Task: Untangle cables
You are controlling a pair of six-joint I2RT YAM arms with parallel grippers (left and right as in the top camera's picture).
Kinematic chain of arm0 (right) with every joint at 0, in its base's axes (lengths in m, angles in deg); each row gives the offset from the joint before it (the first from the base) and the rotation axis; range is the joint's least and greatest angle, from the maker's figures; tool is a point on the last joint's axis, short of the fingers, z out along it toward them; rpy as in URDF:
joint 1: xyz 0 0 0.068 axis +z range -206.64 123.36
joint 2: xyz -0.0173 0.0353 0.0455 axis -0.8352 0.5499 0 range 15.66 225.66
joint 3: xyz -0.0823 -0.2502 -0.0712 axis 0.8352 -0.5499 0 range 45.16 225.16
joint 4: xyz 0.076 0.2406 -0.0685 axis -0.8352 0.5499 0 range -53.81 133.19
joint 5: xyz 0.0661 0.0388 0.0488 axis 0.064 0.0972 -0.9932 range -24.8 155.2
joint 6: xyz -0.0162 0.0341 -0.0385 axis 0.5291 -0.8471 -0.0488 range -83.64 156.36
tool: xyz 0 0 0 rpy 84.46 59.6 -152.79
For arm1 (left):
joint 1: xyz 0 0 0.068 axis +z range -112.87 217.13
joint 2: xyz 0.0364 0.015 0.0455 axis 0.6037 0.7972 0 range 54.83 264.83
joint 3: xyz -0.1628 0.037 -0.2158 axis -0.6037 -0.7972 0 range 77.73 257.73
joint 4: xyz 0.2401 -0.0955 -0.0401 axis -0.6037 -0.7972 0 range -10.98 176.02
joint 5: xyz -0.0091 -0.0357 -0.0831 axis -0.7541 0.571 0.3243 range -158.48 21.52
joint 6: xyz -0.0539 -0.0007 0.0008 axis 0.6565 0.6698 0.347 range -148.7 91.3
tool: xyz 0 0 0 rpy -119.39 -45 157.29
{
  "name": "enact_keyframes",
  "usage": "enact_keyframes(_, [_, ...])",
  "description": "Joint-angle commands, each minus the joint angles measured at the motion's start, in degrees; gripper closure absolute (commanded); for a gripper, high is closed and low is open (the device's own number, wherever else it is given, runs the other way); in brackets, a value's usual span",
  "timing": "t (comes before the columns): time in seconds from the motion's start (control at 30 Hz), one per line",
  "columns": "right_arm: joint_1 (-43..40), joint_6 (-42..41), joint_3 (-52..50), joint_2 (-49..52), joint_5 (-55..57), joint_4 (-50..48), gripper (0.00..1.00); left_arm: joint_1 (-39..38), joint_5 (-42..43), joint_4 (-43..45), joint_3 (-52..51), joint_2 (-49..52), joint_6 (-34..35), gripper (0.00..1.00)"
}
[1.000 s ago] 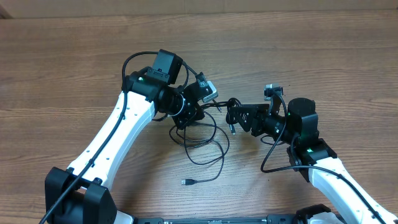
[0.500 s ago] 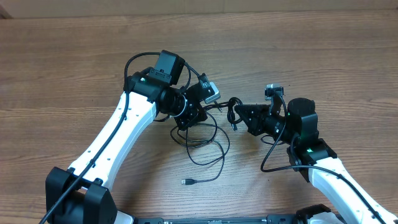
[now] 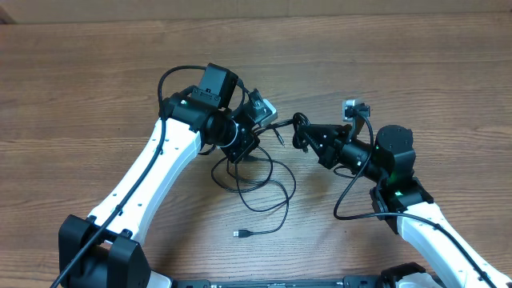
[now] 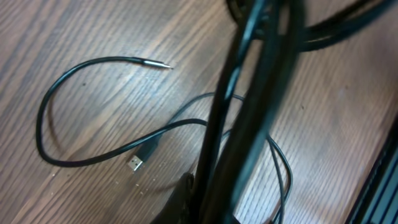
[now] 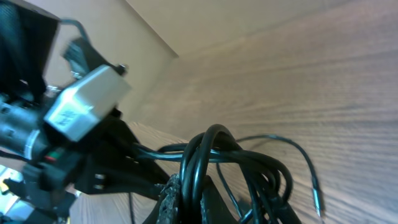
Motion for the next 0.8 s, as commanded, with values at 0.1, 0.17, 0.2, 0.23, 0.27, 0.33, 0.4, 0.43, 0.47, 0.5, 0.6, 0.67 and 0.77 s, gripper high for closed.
enact_keyframes(0.1, [-0.11, -3.61, 0.72, -0.87, -1.60, -4.92, 0.96, -0.02, -0.94, 0.94, -0.15, 0.46, 5.57, 0.96])
enact_keyframes(0.17, [-0.11, -5.84, 0.72, -0.87, -1.62, -6.86, 0.96, -0.02, -0.96, 0.81, -0.15, 0.46, 5.57, 0.96])
enact_keyframes(0.2, [-0.11, -6.34, 0.72, -0.87, -1.60, -7.65, 0.96, -0.02, -0.96, 0.81, -0.15, 0.46, 5.57, 0.96])
enact_keyframes(0.23, [-0.11, -6.95, 0.72, -0.87, -1.62, -8.50, 0.96, -0.02, -0.96, 0.81, -0.15, 0.46, 5.57, 0.96])
enact_keyframes(0.27, [-0.11, -7.37, 0.72, -0.87, -1.62, -9.18, 0.96, -0.02, -0.96, 0.81, -0.15, 0.46, 5.57, 0.96])
enact_keyframes(0.33, [-0.11, -8.74, 0.72, -0.87, -1.60, -10.91, 0.96, -0.02, -0.94, 0.81, -0.15, 0.46, 5.57, 0.96])
enact_keyframes(0.4, [-0.11, -9.92, 0.72, -0.87, -1.60, -12.37, 0.96, -0.02, -0.94, 0.83, -0.15, 0.46, 5.55, 0.96])
enact_keyframes(0.43, [-0.11, -10.45, 0.72, -0.87, -1.62, -13.29, 0.96, -0.02, -0.94, 0.81, -0.17, 0.46, 5.57, 0.96])
enact_keyframes(0.47, [-0.11, -10.78, 0.72, -0.87, -1.57, -13.88, 0.96, -0.02, -0.94, 0.81, -0.17, 0.46, 5.57, 0.96])
enact_keyframes(0.5, [-0.11, -11.37, 0.72, -0.87, -1.57, -14.69, 0.96, -0.02, -0.94, 0.81, -0.20, 0.46, 5.57, 0.96])
enact_keyframes(0.6, [-0.11, -13.14, 0.72, -0.87, -1.57, -17.18, 0.96, -0.02, -0.96, 0.72, -0.20, 0.46, 5.57, 0.96])
enact_keyframes(0.67, [-0.11, -14.71, 0.72, -0.87, -1.60, -19.37, 0.96, -0.02, -0.96, 0.70, -0.20, 0.46, 5.55, 0.96])
enact_keyframes(0.77, [-0.11, -16.33, 0.72, -0.87, -1.57, -22.71, 0.96, -0.02, -0.94, 0.70, -0.20, 0.46, 5.55, 0.96])
